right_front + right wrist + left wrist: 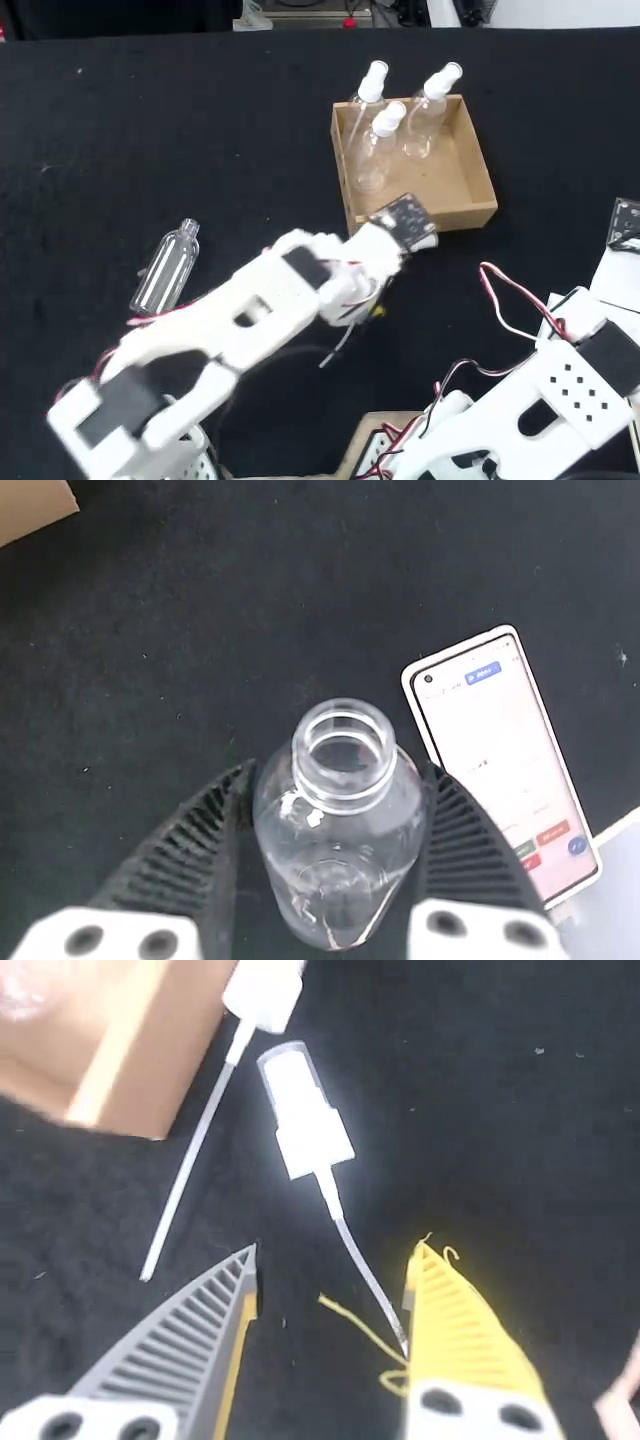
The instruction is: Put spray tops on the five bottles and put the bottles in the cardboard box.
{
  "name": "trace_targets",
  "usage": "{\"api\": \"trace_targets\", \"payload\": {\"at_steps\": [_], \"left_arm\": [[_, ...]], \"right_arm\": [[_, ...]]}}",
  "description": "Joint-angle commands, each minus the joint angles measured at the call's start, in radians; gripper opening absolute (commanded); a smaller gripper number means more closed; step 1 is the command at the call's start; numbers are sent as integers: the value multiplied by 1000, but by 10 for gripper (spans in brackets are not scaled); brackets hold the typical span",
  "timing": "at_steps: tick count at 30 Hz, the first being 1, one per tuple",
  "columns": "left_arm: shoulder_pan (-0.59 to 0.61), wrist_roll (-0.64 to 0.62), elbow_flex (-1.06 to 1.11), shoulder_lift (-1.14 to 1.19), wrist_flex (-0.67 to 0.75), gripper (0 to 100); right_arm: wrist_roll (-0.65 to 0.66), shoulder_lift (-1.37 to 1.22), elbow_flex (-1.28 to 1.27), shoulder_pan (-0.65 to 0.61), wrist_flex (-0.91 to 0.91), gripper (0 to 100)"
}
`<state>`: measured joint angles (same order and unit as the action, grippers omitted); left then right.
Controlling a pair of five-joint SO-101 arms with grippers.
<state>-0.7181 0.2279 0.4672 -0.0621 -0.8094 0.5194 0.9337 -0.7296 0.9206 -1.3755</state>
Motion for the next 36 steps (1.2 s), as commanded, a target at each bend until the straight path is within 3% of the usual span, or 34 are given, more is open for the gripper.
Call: {"api": "trace_targets", "payload": {"at_steps": [1, 4, 8, 14, 28, 36], "left_arm": [[-12, -44, -168, 175, 54, 232], [-13, -100, -268, 272, 78, 233], [-21, -114, -394, 359, -8, 230], [-22, -245, -518, 459, -66, 232], [-21, -250, -575, 554, -68, 223], [-44, -249, -575, 548, -143, 67]], "right_arm": [[8, 35, 5, 12, 12, 178], [8, 33, 1, 14, 38, 178], [8, 35, 1, 15, 43, 178], [8, 35, 4, 8, 43, 178], [0, 35, 5, 17, 32, 177], [2, 35, 4, 17, 32, 177]]}}
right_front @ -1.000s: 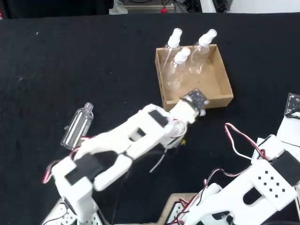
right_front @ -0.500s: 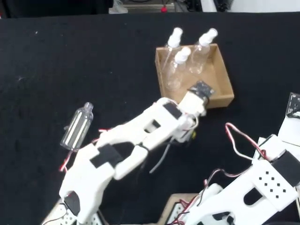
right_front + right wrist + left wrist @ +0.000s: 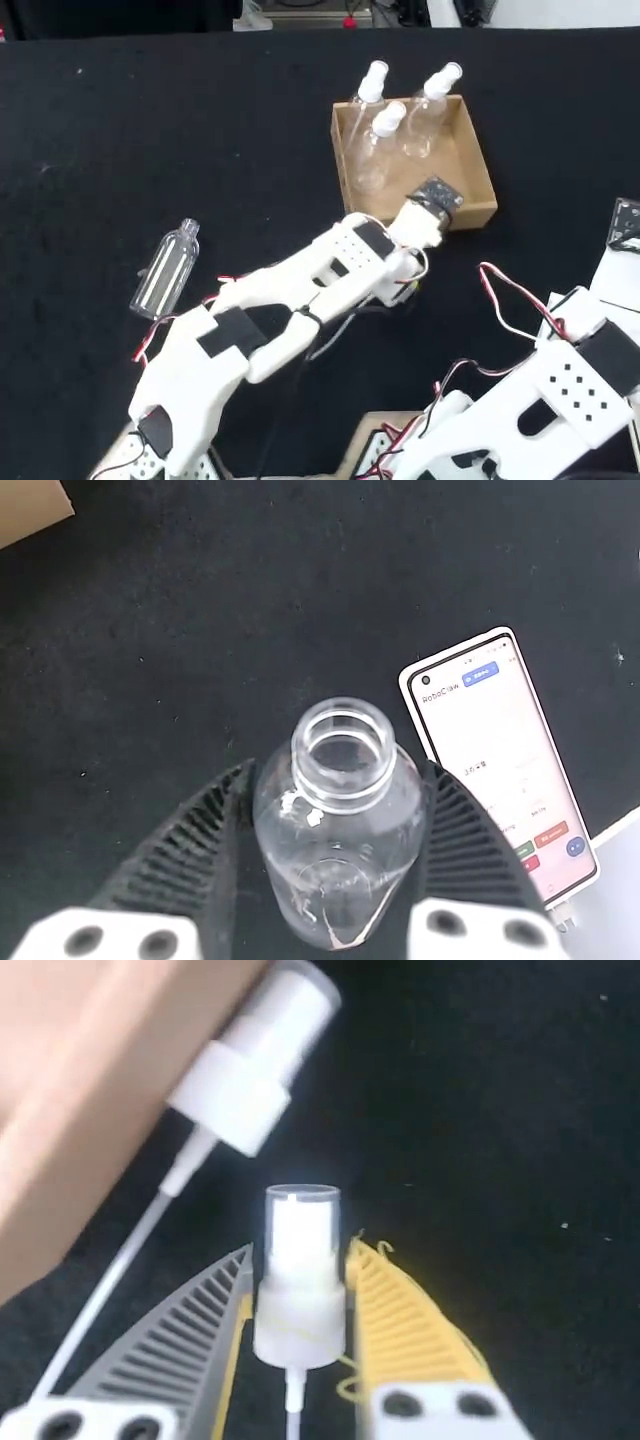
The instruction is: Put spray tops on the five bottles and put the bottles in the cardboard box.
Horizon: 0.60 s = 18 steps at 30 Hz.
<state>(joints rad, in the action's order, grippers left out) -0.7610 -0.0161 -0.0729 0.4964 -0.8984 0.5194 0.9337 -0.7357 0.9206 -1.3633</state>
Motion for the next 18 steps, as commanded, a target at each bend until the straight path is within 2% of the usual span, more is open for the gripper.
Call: {"api": "trace_targets", "payload": {"at_steps": [1, 5, 9, 13, 18], "left_arm": [[-4, -3, -35, -15, -77, 57], [5, 25, -45, -75, -241, 46], [77, 64, 19, -210, -385, 45], [194, 92, 170, -396, -379, 47], [292, 103, 392, -655, -322, 48]], "right_arm": [[2, 35, 12, 17, 20, 177], [-2, 35, 13, 8, 20, 177], [-2, 35, 15, 6, 20, 177], [-3, 35, 8, -43, 17, 177], [-100, 35, 13, -203, -37, 177]]}}
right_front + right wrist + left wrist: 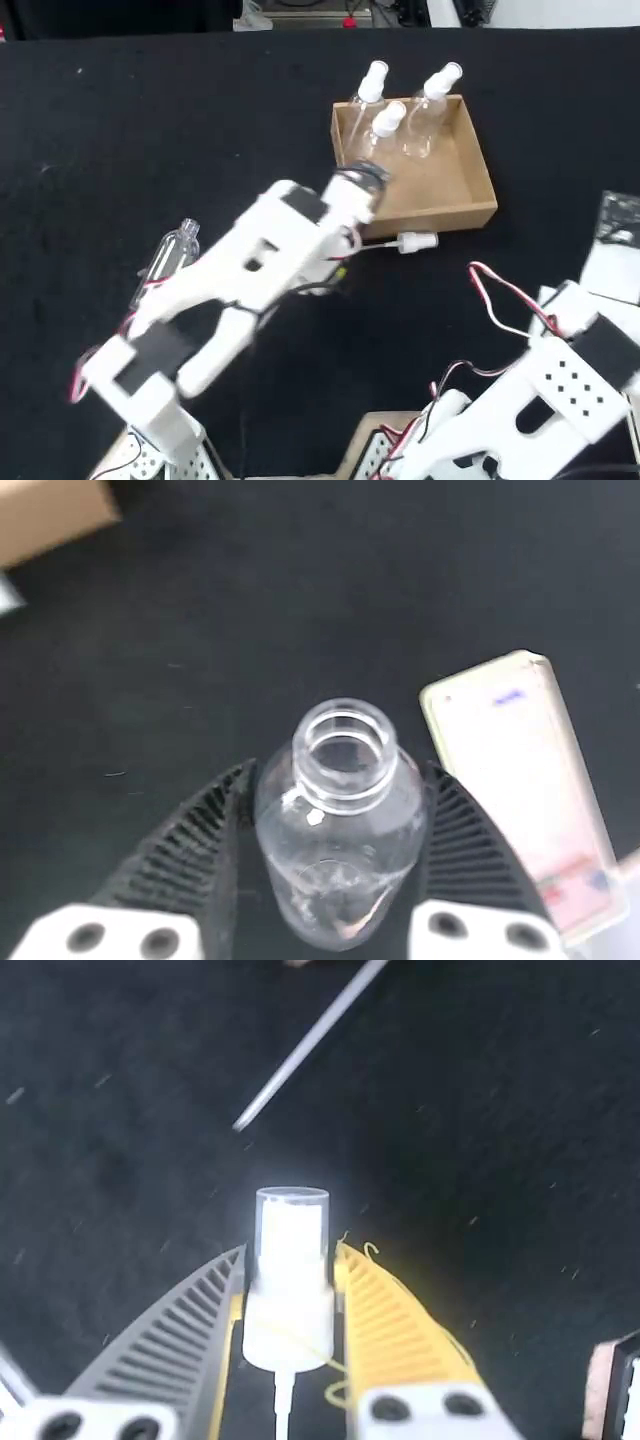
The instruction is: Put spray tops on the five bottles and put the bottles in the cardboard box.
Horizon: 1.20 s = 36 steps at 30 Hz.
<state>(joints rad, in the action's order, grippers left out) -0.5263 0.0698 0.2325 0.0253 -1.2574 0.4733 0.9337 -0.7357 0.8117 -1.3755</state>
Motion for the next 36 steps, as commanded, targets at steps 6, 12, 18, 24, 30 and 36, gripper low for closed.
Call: {"api": "trace_targets", "payload": {"at_steps": [6, 12, 18, 24, 30, 36], "left_arm": [[234, 8, 328, -407, 184, 48], [403, 8, 490, -442, 350, 51], [479, -80, 582, -428, 522, 152], [453, -147, 656, -428, 652, 163], [460, -147, 671, -427, 632, 164], [455, -146, 674, -423, 637, 164]], "right_arm": [[-209, 35, 5, -353, -29, 177], [-345, 36, -79, -660, 55, 177], [-384, 36, -255, -875, 299, 175], [-385, 36, -375, -936, 367, 174], [-385, 36, -467, -936, 476, 174], [-385, 36, -470, -936, 482, 174]]}}
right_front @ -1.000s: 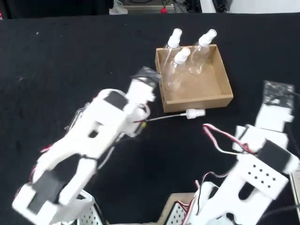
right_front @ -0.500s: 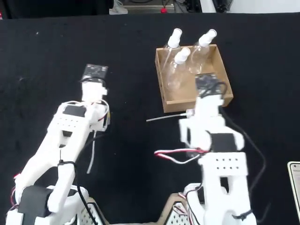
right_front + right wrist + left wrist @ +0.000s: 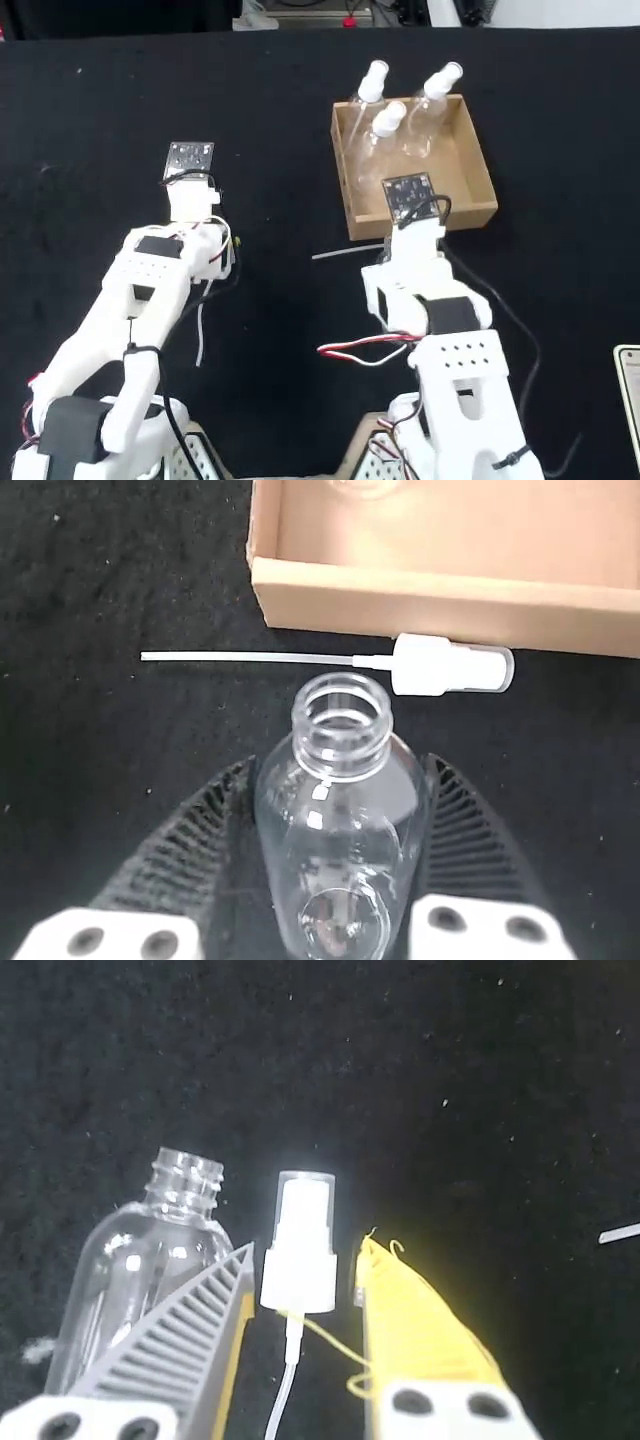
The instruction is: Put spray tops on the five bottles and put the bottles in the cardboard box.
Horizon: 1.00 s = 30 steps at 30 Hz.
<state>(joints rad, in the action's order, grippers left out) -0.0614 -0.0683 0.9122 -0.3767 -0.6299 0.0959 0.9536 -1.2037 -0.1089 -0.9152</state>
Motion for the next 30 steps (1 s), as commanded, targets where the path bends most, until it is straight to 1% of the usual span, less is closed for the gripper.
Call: {"api": "trace_targets", "payload": {"at_steps": [1, 3, 7, 12, 20, 25, 30], "left_arm": [[-10, -8, -4, -12, 9, 164], [-12, -8, -15, 34, 11, 164], [-12, -8, -71, 187, 66, 164], [-8, -8, -188, 318, 8, 164], [-19, -11, -194, 327, 2, 159], [-71, -8, -173, 319, 9, 158], [-70, -14, -145, 278, 21, 152]], "right_arm": [[-8, 16, -4, -15, 21, 174], [-8, 16, -5, -12, 21, 174], [-8, 16, -5, -11, 21, 174], [-8, 16, -10, -9, 20, 174], [-5, 16, -24, -9, 23, 174], [-6, 16, -25, -9, 23, 175], [-8, 16, -25, -9, 23, 175]]}}
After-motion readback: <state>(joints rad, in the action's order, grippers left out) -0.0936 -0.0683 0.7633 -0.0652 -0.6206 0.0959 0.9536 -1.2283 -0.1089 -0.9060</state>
